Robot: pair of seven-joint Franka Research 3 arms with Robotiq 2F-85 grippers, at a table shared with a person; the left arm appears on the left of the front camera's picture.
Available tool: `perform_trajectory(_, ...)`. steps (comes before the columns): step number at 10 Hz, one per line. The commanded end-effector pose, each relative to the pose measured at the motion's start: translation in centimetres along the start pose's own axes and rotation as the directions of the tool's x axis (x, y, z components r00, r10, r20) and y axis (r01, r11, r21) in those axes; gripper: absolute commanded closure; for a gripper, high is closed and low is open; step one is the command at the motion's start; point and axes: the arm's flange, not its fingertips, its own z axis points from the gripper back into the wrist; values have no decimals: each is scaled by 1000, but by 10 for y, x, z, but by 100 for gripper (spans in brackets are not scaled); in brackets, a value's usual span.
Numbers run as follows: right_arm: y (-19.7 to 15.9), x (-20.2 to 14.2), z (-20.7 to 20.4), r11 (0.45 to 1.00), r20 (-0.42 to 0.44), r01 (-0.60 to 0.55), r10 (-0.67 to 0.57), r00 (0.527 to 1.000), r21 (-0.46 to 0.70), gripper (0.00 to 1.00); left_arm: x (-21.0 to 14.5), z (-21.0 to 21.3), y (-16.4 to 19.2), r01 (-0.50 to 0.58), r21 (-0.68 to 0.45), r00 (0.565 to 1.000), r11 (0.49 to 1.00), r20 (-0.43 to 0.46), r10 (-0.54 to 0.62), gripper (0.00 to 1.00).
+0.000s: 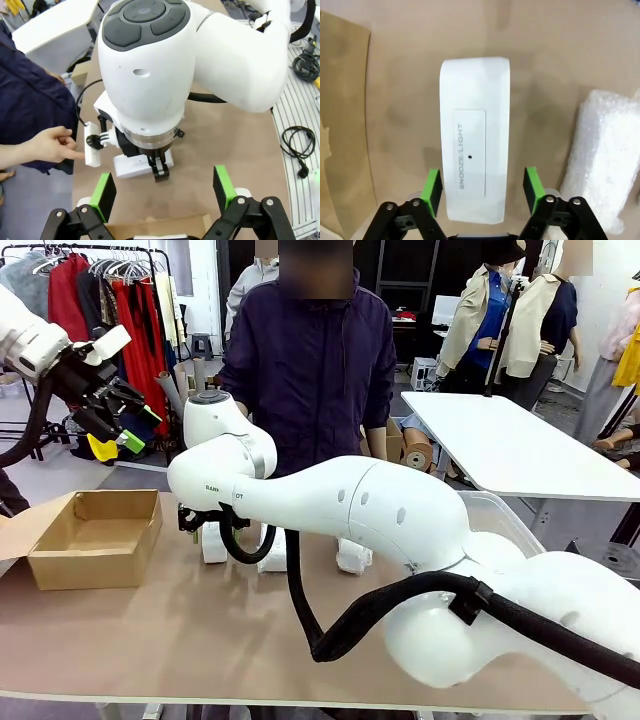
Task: Separate and place wrapped and unwrapped clocks.
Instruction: Pick up the Digital clock indicated by the person.
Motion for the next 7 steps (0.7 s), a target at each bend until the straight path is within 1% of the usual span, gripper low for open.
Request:
perform_trajectory(1, 38, 45, -5, 999, 77, 16, -14, 997, -35, 52, 0, 1, -4, -2, -3, 1000, 1000, -3, 2, 0)
perform_trajectory(3, 33, 45, -5, 999, 81, 20, -17, 997, -36, 90, 0, 1, -4, -2, -3, 1000, 1000, -3, 2, 0)
perform_trajectory(4, 31, 45, -5, 999, 82, 25, -23, 996, -35, 100, 0, 1, -4, -2, -3, 1000, 1000, -3, 2, 0)
perform_trajectory(6, 24, 44, 2, 999, 73, 30, -27, 997, -33, 100, 0, 1, -4, -2, -3, 1000, 1000, -3, 2, 0)
perform_trajectory(7, 13, 38, 20, 999, 81, 43, -41, 996, -22, 100, 0, 1, -4, -2, -3, 1000, 1000, -3, 2, 0)
